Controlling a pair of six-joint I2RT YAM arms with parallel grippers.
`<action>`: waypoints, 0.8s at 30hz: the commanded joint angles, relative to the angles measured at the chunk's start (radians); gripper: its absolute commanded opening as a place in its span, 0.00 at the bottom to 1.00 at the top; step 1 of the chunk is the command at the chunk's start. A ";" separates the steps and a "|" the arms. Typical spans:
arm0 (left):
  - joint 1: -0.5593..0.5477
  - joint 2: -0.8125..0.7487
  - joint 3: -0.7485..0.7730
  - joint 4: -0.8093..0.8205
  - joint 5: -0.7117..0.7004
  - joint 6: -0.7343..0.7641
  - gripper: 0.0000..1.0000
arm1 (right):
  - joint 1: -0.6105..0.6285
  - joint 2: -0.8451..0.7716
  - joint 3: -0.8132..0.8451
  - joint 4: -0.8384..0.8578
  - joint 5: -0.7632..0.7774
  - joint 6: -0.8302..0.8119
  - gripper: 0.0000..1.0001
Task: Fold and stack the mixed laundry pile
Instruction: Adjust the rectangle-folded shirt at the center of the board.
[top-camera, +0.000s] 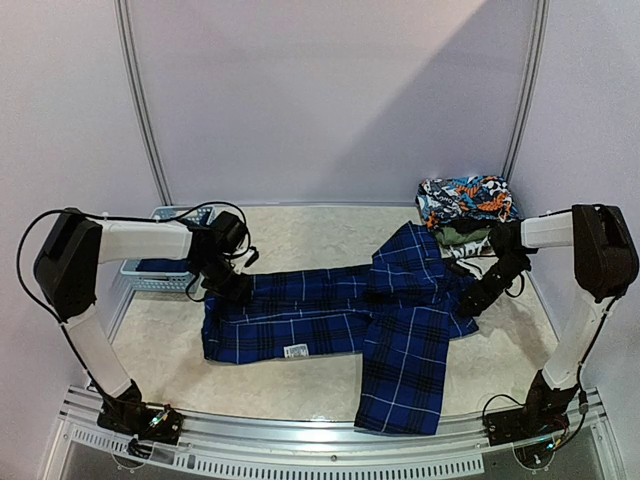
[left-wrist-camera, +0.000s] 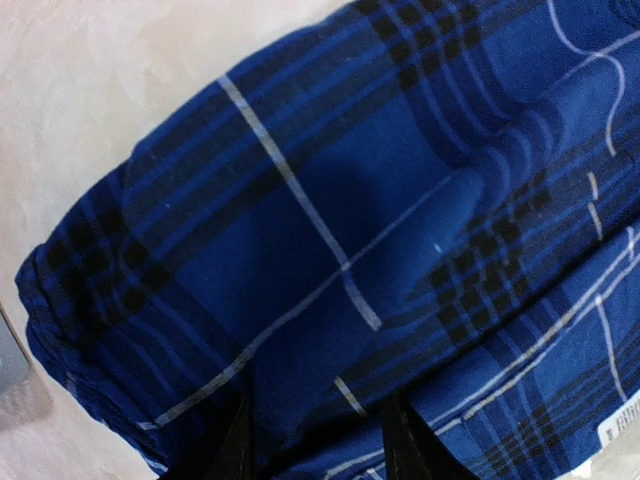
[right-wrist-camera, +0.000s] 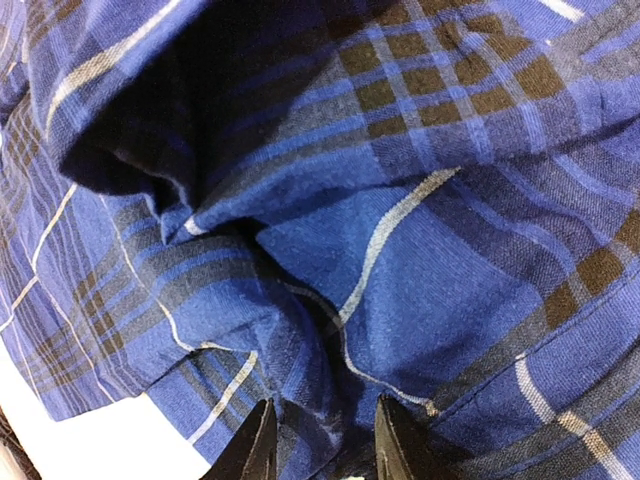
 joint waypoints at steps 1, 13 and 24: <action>-0.050 -0.057 -0.011 -0.084 -0.021 0.080 0.32 | 0.003 0.041 -0.014 -0.013 0.008 -0.006 0.33; -0.104 0.019 0.022 -0.135 -0.252 0.127 0.25 | 0.002 0.046 0.000 -0.028 0.000 -0.004 0.33; -0.094 -0.230 -0.060 -0.126 -0.247 -0.129 0.52 | 0.003 -0.091 0.034 -0.067 -0.014 0.003 0.36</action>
